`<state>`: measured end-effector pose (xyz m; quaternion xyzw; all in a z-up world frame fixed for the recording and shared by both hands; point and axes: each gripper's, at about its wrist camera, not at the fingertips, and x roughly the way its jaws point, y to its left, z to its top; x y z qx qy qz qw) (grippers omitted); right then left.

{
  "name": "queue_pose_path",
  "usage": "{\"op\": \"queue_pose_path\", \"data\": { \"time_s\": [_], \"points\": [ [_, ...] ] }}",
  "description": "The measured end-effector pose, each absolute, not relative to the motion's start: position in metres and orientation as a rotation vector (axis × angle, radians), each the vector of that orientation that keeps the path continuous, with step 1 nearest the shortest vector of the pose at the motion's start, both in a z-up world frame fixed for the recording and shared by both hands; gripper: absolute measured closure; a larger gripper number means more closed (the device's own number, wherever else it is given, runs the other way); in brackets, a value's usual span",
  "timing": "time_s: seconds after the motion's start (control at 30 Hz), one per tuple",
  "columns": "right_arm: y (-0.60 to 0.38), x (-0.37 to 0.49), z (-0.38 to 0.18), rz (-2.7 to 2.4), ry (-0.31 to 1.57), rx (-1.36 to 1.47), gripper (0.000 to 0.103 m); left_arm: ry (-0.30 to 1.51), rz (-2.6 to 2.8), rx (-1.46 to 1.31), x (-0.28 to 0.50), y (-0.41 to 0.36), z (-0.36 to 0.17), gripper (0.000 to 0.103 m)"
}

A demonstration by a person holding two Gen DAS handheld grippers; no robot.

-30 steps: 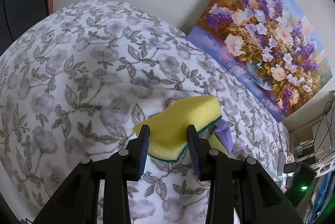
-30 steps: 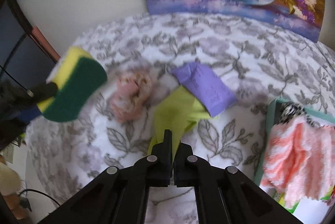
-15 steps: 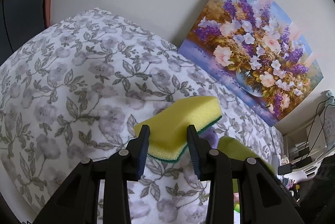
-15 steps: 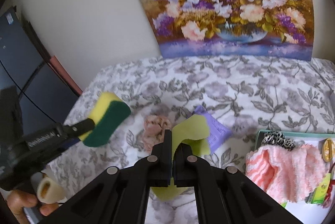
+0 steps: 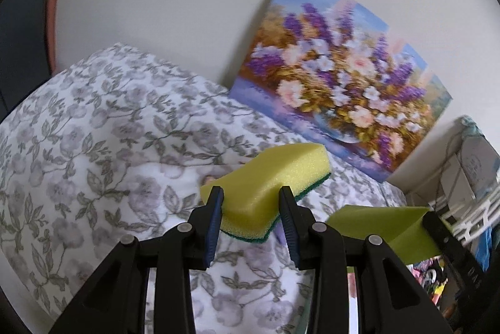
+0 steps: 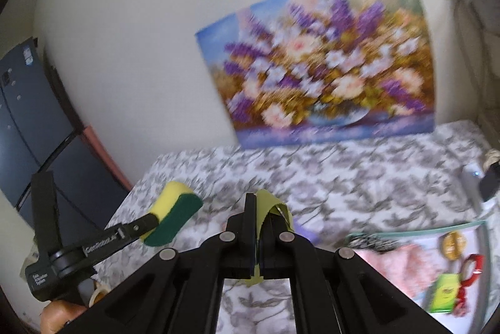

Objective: Organize soft objects
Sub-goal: 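Carry the sponge and green cloth over the tray with both tools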

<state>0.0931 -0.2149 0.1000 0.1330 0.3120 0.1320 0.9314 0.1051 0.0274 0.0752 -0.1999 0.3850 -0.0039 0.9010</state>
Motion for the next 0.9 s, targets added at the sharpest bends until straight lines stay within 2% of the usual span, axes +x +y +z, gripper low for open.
{"op": "queue_pose_path", "data": {
  "time_s": [0.47, 0.77, 0.9],
  "points": [
    [-0.33, 0.046, 0.13, 0.001, 0.551, 0.318, 0.102, 0.835, -0.288, -0.261, 0.091, -0.089, 0.095, 0.065],
    [-0.379, 0.036, 0.117, -0.079, 0.601, 0.378, 0.102, 0.926, -0.443, -0.137, 0.078, -0.169, 0.074, 0.065],
    [-0.391, 0.045, 0.096, -0.12, 0.686, 0.382, 0.102, 0.988, -0.446, -0.074, 0.079, -0.195, 0.05, 0.065]
  ]
}}
